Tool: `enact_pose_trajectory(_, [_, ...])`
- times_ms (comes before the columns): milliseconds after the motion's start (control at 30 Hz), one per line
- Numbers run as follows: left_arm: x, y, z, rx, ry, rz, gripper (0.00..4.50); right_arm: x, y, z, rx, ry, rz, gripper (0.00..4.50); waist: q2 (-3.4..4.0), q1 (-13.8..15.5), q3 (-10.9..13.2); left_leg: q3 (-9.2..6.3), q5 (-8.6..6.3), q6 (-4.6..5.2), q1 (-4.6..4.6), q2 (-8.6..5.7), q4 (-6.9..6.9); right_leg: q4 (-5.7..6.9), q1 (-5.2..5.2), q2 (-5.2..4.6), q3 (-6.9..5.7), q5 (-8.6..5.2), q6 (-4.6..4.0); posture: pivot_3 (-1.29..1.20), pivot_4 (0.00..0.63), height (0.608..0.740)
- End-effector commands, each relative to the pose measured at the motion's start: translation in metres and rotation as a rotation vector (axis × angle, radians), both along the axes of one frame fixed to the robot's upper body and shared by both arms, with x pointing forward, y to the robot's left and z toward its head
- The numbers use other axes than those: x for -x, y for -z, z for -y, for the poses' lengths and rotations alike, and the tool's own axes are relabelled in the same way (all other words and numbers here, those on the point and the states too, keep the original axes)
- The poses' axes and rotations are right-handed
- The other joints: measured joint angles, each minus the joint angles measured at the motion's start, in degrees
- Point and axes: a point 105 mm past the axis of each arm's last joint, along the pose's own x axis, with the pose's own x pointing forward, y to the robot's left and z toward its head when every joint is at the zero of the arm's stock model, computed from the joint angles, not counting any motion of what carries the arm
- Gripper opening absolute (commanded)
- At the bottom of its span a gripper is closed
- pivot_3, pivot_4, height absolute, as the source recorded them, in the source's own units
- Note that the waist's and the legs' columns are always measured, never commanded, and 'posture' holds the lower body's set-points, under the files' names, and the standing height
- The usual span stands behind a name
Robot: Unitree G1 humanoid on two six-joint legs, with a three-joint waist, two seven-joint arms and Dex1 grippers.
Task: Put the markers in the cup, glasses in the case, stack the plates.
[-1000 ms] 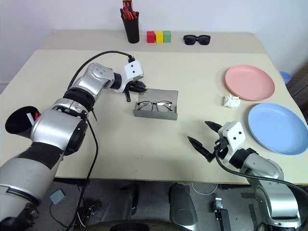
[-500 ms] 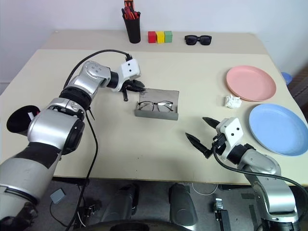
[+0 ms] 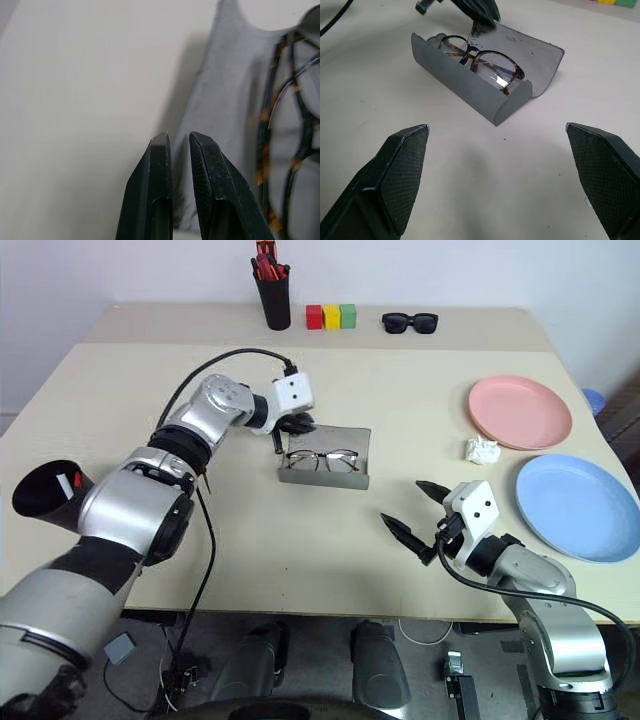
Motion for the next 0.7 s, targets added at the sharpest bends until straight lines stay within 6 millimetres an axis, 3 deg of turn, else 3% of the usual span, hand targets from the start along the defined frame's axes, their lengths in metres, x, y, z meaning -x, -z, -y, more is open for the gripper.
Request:
enact_pose_trajectory(33, [-0.014, -0.031, -0.001, 0.024, -0.071, 0.154, 0.60, 0.002, -0.008, -0.001, 0.004, -0.004, 0.036, 4.50, 0.00, -0.2, 0.0, 0.00, 0.00, 0.00, 0.00, 0.00, 0.00, 0.01, 0.00, 0.00, 0.00, 0.00, 0.00, 0.00, 0.150, 0.740])
enact_pose_trajectory(167, [-0.022, -0.041, -0.003, 0.017, -0.134, 0.250, 0.60, 0.000, -0.009, -0.003, 0.003, -0.006, 0.041, 4.50, 0.00, 0.0, 0.0, 0.00, 0.00, 0.00, 0.01, 0.00, 0.00, 0.02, 0.00, 0.00, 0.00, 0.00, 0.01, 0.00, 0.150, 0.740])
enact_pose_trajectory(300, [-0.021, -0.046, 0.008, 0.047, -0.128, 0.254, 0.60, 0.000, -0.009, -0.005, 0.004, -0.019, 0.039, 4.50, 0.00, 0.1, 0.0, 0.00, 0.00, 0.00, 0.01, 0.00, 0.00, 0.01, 0.01, 0.00, 0.00, 0.00, 0.01, 0.00, 0.150, 0.740])
enact_pose_trajectory(433, [-0.017, -0.037, 0.015, 0.011, -0.093, 0.233, 0.60, -0.003, -0.011, -0.004, 0.009, -0.030, 0.038, 4.50, 0.00, 0.2, 0.0, 0.00, 0.00, 0.00, 0.01, -0.01, 0.01, 0.01, 0.01, 0.00, 0.00, 0.00, 0.01, 0.00, 0.150, 0.740])
enact_pose_trajectory(700, [0.002, -0.017, 0.024, -0.009, 0.030, 0.024, 0.60, -0.007, -0.013, -0.004, 0.015, -0.042, 0.044, 4.50, 0.00, -0.1, 0.0, 0.00, 0.00, 0.00, 0.02, -0.01, 0.00, 0.03, 0.00, 0.01, 0.00, 0.00, 0.01, 0.00, 0.150, 0.740])
